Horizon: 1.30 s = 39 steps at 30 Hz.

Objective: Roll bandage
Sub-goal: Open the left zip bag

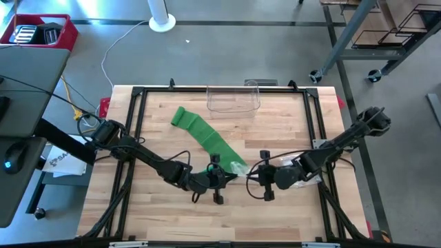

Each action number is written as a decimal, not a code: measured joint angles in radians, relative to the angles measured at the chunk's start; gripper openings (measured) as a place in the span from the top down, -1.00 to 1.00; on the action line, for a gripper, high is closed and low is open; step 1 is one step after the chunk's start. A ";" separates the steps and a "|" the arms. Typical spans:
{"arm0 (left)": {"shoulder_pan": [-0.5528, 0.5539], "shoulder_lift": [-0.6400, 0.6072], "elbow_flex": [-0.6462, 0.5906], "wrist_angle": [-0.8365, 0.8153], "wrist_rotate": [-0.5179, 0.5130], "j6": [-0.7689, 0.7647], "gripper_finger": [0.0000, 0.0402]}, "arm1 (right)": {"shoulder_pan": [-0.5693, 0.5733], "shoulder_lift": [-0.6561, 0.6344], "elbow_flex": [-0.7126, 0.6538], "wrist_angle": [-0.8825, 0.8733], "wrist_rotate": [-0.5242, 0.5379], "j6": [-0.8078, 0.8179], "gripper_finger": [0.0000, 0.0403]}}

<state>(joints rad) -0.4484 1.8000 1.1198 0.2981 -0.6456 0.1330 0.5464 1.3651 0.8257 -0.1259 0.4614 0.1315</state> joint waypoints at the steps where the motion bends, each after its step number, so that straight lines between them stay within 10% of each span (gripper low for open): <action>1: 0.000 0.000 0.000 -0.002 0.000 0.000 1.00 | 0.005 0.000 0.000 -0.010 0.000 0.001 0.89; 24: -0.003 -0.002 0.000 -0.009 -0.003 0.000 1.00 | 0.063 -0.156 -0.002 -0.523 -0.006 0.392 0.81; 39: -0.004 -0.003 0.000 -0.010 0.012 0.002 1.00 | 0.059 -0.177 -0.003 -0.268 0.009 0.221 0.28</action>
<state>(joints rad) -0.4522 1.7966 1.1198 0.2882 -0.6334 0.1352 0.6057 1.1878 0.8230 -0.3934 0.4700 0.3525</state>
